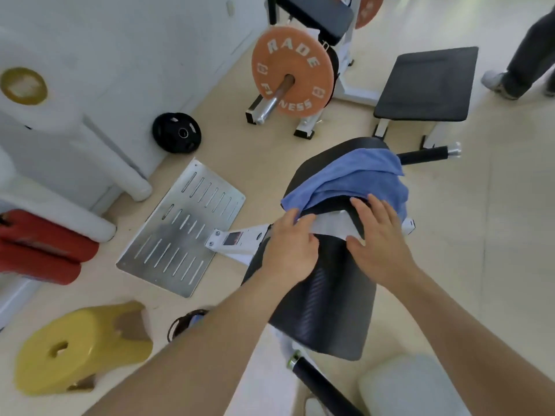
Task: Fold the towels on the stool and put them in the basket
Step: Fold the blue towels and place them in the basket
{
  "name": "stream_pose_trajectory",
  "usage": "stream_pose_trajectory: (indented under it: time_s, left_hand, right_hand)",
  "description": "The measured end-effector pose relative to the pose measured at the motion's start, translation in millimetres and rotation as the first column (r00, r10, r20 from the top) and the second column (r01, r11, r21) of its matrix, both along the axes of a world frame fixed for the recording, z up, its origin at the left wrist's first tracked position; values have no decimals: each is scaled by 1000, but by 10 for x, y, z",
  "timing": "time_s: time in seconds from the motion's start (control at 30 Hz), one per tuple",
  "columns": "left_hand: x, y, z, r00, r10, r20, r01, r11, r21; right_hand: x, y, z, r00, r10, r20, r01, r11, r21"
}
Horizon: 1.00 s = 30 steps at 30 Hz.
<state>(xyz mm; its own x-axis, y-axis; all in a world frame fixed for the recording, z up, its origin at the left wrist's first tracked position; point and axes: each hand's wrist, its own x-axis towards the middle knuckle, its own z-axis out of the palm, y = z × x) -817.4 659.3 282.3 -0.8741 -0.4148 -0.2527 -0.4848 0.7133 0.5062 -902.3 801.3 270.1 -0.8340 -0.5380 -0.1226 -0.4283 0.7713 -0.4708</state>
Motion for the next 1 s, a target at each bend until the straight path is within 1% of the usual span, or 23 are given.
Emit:
stream_pose_trajectory:
  time_s: [0.1, 0.17, 0.2, 0.27, 0.3, 0.33, 0.37, 0.4, 0.43, 0.47, 0.5, 0.57, 0.6, 0.67, 0.73, 0.77, 0.8, 0.83, 0.9, 1.0]
  left_hand:
    - [-509, -197, -184, 1000, -10, -26, 9, 999, -41]
    - [-791, -288, -292, 1000, -25, 5, 25, 1000, 5]
    - [-896, -313, -319, 999, -36, 28, 35, 999, 31]
    - [-1036, -356, -322, 999, -2, 32, 0, 998, 62]
    - [-1064, -386, -309, 998, 59, 0, -59, 994, 88]
    - [-1056, -405, -275, 989, 141, -40, -134, 981, 138]
    - [-1017, -412, -215, 972, 225, -72, -203, 951, 232]
    - [-954, -413, -131, 951, 295, -97, -241, 898, 367]
    - [-862, -405, -3, 933, 343, -112, -243, 825, 510]
    - [-737, -394, 150, 918, 379, -116, -227, 742, 630]
    - [-584, -395, 325, 906, 408, -118, -203, 660, 723]
    - [-244, -486, 719, 882, 456, -123, -162, 537, 828]
    - [-41, -581, 916, 874, 473, -113, -158, 497, 853]
    - [386, -791, 1277, 877, 472, -92, -155, 459, 875]
    - [864, -1021, 1615, 888, 455, -73, -171, 473, 864]
    - [1122, -1134, 1778, 893, 446, -52, -200, 499, 843]
    - [1390, -1240, 1932, 897, 441, -33, -239, 547, 802]
    - [1657, -1329, 2079, 898, 440, -22, -283, 615, 735]
    - [2238, -1461, 2361, 890, 453, -47, -353, 752, 557]
    - [3203, -1605, 2722, 887, 447, -116, -404, 873, 272]
  right_hand:
    - [-472, -160, -47, 999, 24, -34, -25, 999, -41]
    - [-700, -273, -52, 999, 14, -38, -16, 997, -70]
    - [-776, -326, -52, 998, 8, -63, -12, 998, -57]
    - [-875, -412, -49, 984, 24, -177, -20, 1000, 25]
    - [-915, -443, -46, 974, 50, -219, -33, 996, 80]
    - [-938, -462, -37, 974, 66, -217, -38, 991, 132]
    - [-939, -478, -15, 981, 65, -180, -32, 983, 179]
    - [-923, -486, 16, 989, 56, -138, -27, 979, 204]
    - [-884, -492, 64, 992, 58, -111, -35, 979, 199]
    - [-821, -493, 137, 992, 78, -99, -61, 985, 159]
    - [-740, -490, 241, 992, 100, -72, -96, 993, 64]
    - [-558, -490, 541, 977, 183, 106, -162, 970, -184]
    - [-456, -509, 720, 946, 264, 187, -215, 944, -249]
    - [-274, -603, 1070, 883, 399, 247, -333, 904, -267]
    - [-103, -776, 1382, 825, 475, 305, -399, 873, -280]
    - [5, -880, 1534, 798, 506, 327, -431, 858, -279]
    - [143, -988, 1694, 768, 540, 345, -469, 841, -272]
    - [301, -1104, 1844, 732, 574, 367, -509, 819, -265]
    - [707, -1354, 2100, 662, 624, 415, -573, 778, -256]
    - [1456, -1713, 2465, 600, 697, 392, -681, 703, -208]
